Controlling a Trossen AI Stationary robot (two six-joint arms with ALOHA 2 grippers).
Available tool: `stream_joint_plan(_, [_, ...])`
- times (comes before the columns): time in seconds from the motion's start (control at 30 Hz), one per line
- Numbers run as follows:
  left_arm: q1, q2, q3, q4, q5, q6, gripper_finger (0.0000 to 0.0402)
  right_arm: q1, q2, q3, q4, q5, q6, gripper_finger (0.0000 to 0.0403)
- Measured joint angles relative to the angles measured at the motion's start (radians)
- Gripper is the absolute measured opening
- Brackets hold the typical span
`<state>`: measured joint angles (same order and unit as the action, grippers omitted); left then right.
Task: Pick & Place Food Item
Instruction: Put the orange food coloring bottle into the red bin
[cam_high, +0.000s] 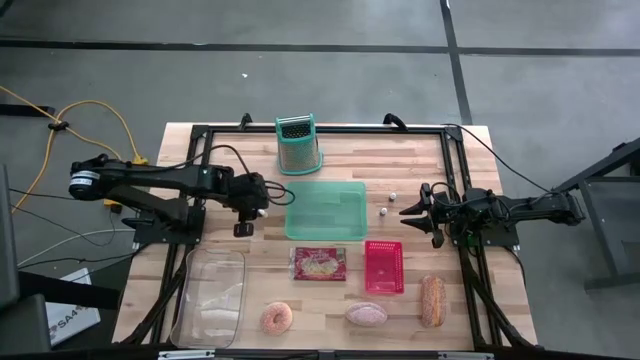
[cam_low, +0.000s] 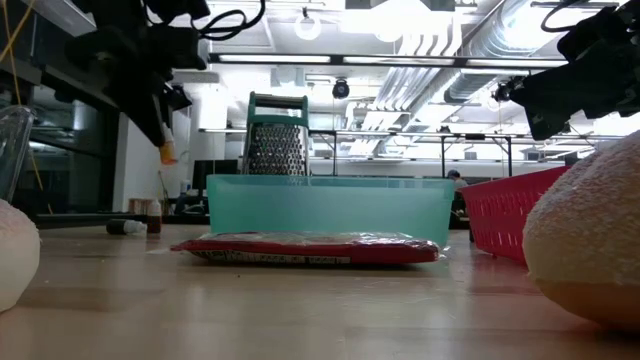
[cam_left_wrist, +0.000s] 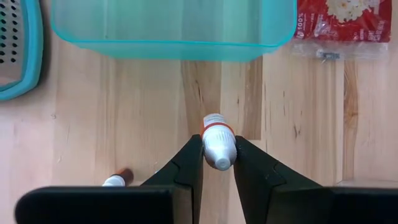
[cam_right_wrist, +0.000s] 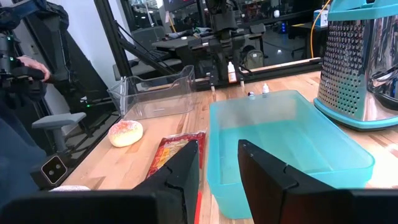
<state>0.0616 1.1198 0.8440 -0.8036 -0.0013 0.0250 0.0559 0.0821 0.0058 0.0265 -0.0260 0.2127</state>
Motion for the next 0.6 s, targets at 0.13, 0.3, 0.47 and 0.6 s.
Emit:
stream_joint_plan(0.13, [0.0, 0.0, 0.0, 0.001, 0.0, -0.015, 0.0063, 0.0, 0.0, 0.0, 0.0, 0.0, 0.0, 0.01])
stream_joint_plan(0.3, [0.0, 0.0, 0.0, 0.028, 0.0, -0.026, 0.0065, 0.0, 0.0, 0.0, 0.0, 0.0, 0.0, 0.01])
stream_joint_plan(0.47, [0.0, 0.008, 0.0, 0.102, 0.0, -0.026, 0.0066, 0.0, 0.0, 0.0, 0.0, 0.0, 0.0, 0.01])
stream_joint_plan(0.6, [0.0, 0.041, 0.001, 0.175, 0.0, -0.047, 0.0067, 0.0, 0.0, 0.0, 0.0, 0.0, 0.0, 0.01])
